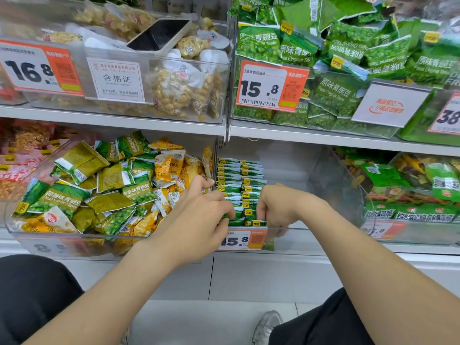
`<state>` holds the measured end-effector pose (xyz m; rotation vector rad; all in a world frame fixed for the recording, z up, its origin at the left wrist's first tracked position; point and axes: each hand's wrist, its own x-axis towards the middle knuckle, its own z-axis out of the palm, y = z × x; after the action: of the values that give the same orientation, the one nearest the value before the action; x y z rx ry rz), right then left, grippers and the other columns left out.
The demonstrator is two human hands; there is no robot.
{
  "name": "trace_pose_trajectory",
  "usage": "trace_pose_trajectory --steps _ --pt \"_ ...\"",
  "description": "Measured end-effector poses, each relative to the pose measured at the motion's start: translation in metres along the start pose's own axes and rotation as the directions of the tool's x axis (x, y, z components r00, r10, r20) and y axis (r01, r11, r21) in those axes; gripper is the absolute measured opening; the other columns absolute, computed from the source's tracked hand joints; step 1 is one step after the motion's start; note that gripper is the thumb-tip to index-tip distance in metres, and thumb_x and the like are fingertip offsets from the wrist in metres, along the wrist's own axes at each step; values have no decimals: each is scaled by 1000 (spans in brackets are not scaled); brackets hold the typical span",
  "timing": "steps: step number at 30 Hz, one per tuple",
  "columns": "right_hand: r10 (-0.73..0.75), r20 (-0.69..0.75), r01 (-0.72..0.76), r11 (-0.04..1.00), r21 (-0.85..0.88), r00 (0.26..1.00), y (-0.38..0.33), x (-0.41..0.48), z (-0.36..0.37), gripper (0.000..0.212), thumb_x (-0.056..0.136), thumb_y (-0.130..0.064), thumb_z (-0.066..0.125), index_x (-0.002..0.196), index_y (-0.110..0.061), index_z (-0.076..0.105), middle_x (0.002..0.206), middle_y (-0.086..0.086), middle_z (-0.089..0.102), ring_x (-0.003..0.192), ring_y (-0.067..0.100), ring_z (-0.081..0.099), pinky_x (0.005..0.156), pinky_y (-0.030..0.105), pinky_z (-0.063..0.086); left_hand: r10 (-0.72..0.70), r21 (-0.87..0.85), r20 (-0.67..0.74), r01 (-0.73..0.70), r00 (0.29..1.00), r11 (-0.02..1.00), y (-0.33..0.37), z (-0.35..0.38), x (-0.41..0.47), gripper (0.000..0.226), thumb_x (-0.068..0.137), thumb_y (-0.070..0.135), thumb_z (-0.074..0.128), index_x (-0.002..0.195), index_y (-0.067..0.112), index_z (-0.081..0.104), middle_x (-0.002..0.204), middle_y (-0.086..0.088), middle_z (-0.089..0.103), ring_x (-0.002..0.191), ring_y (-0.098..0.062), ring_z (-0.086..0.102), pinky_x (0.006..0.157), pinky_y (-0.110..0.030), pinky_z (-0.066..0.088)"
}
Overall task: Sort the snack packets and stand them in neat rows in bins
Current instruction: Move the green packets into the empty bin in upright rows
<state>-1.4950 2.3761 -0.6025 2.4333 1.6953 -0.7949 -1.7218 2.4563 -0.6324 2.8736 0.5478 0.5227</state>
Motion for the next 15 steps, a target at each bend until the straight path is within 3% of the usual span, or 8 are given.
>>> trace_pose_trajectory --steps 3,5,6,9,11,13,15 --pt "-38 -47 36 998 -45 998 -2 5 4 27 71 14 74 74 -13 79 62 -8 67 70 18 77 52 30 59 13 18 -7 -13 1000 1000 0 0 0 22 100 29 55 111 34 73 91 21 53 122 -21 31 110 -45 42" --pt "-57 -113 48 996 -75 992 1 8 3 30 67 14 69 73 -14 79 50 -15 63 54 -3 66 53 31 60 20 26 -1 -19 1000 999 1 -1 1 23 100 29 54 111 34 73 89 20 51 120 -22 30 110 -44 41" --pt "-60 -140 51 996 -67 988 3 9 3 27 68 12 72 71 -14 78 49 -15 63 47 -5 62 57 34 62 21 26 3 -21 1000 999 2 -1 1 23 100 29 53 111 34 73 87 20 50 120 -22 30 110 -43 41" --pt "-93 -170 79 993 -87 981 6 10 4 18 70 4 80 70 -14 76 51 -14 65 45 -3 61 63 29 61 29 30 -7 -29 1000 999 1 -1 2 22 99 28 54 108 34 73 82 19 48 116 -21 31 109 -42 41" --pt "-109 -173 86 987 -136 979 5 10 7 18 70 5 75 73 -12 76 63 -10 70 53 -1 59 60 27 54 29 31 -3 -29 1000 999 1 -2 1 22 98 28 54 107 33 73 82 18 50 115 -21 31 110 -41 41" --pt "-94 -200 58 982 -178 975 3 8 5 16 70 -5 83 78 -13 72 73 -4 70 64 8 59 58 28 49 27 30 2 -27 1000 999 3 -3 2 22 99 28 53 109 33 73 86 18 54 118 -22 30 110 -38 39" --pt "-69 -260 19 981 -191 963 3 8 -1 45 61 -27 98 87 -16 63 80 -1 65 73 19 60 56 33 46 32 29 -1 -32 1000 999 3 -5 2 23 100 28 53 110 33 73 88 17 57 120 -21 29 110 -36 37"
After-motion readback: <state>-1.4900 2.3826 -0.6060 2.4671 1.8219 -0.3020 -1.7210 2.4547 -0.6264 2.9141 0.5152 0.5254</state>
